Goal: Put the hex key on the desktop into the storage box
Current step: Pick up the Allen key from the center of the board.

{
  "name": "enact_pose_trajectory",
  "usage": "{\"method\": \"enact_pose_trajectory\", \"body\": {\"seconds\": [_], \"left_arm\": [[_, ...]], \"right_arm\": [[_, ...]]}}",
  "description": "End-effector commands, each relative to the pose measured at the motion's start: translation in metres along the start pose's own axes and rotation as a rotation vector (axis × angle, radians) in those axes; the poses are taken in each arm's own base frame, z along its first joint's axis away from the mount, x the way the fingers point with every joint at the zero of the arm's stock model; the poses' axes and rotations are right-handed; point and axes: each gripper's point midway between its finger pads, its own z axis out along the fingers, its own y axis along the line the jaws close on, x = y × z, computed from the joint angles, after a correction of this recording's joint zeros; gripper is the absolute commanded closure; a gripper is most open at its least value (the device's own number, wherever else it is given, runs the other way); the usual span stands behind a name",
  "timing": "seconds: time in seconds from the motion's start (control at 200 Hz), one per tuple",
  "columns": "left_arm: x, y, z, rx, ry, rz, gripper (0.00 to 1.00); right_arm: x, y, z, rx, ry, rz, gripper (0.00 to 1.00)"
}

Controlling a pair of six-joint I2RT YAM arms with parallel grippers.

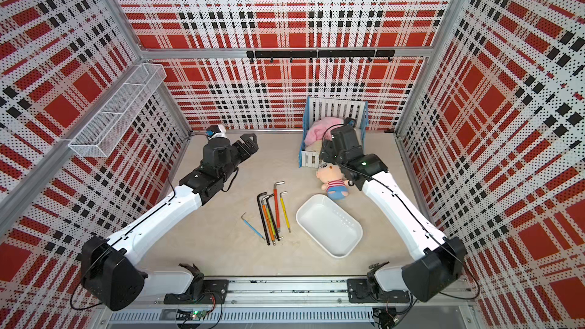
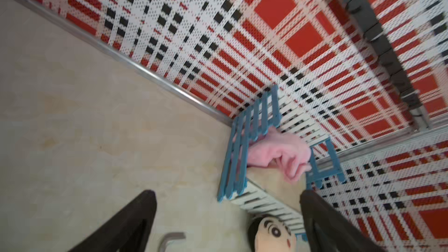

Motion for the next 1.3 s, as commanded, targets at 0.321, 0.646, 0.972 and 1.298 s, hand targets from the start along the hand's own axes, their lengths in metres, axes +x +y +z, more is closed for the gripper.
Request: {"method": "enact_pose_trajectory", "body": {"seconds": [0.321,0.646,0.972,1.298], "left_arm": [[0.06,0.074,-0.054,-0.194,0.177,0.101,0.09],[0.071,0.095,-0.076,-0.184,0.194,0.108,0.09],[0.067,0.111,-0.081,-0.193,0.195,0.094,0.09],[0.064,0.117,-0.078,-0.209,0.197,0.09,0.09]], "right_arm": [[0.129,0.102,0.066,-0.019,0.428,-0.29,0.55],[0.222,0.098,0.106,0.025,0.711,-0.3,0.65],[0.26,0.102,0.128,0.06,0.862,-0.319,0.67],[0.279,0.1,0.141,0.102,0.913,-0.334,0.7]]}}
